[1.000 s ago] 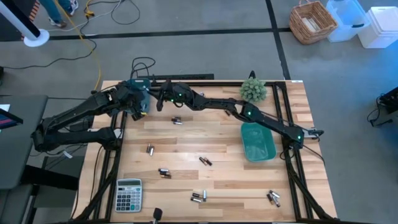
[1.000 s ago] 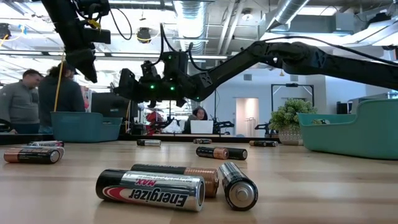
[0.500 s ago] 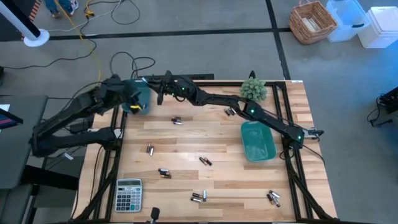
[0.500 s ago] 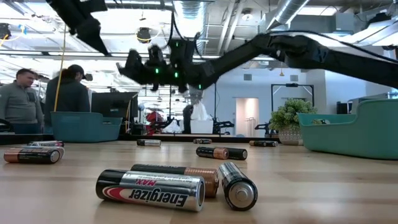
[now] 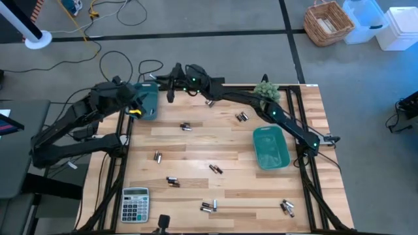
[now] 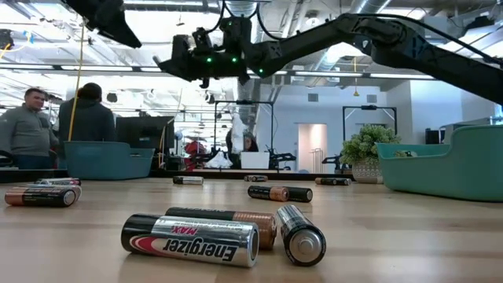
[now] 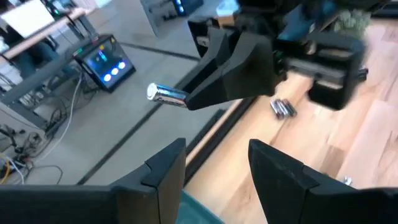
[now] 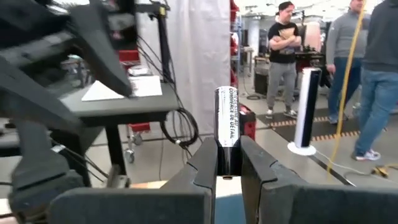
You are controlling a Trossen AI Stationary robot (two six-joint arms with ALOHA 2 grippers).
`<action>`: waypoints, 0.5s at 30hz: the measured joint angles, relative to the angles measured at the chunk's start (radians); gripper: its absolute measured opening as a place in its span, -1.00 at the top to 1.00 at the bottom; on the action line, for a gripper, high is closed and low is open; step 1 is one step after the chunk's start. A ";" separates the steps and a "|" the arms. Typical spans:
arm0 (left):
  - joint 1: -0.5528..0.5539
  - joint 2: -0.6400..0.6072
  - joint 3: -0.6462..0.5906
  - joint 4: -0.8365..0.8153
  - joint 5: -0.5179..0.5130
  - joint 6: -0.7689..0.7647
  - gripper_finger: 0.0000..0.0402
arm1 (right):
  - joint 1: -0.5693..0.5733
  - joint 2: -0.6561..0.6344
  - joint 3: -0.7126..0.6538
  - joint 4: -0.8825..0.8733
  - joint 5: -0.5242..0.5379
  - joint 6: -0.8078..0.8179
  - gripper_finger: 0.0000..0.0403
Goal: Sort batteries
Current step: Put the black-silver battery into the blue bin
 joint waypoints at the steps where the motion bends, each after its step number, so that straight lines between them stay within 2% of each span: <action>1: 0.000 -0.004 0.000 0.003 0.001 -0.001 0.16 | -0.004 -0.001 0.000 -0.009 0.000 -0.003 0.76; 9: 0.000 -0.004 0.000 0.001 0.005 -0.006 0.16 | 0.002 -0.005 0.000 0.015 -0.027 -0.028 0.77; 15: 0.000 -0.012 0.000 0.046 0.049 -0.010 0.16 | -0.001 -0.082 -0.001 0.032 -0.030 -0.062 0.78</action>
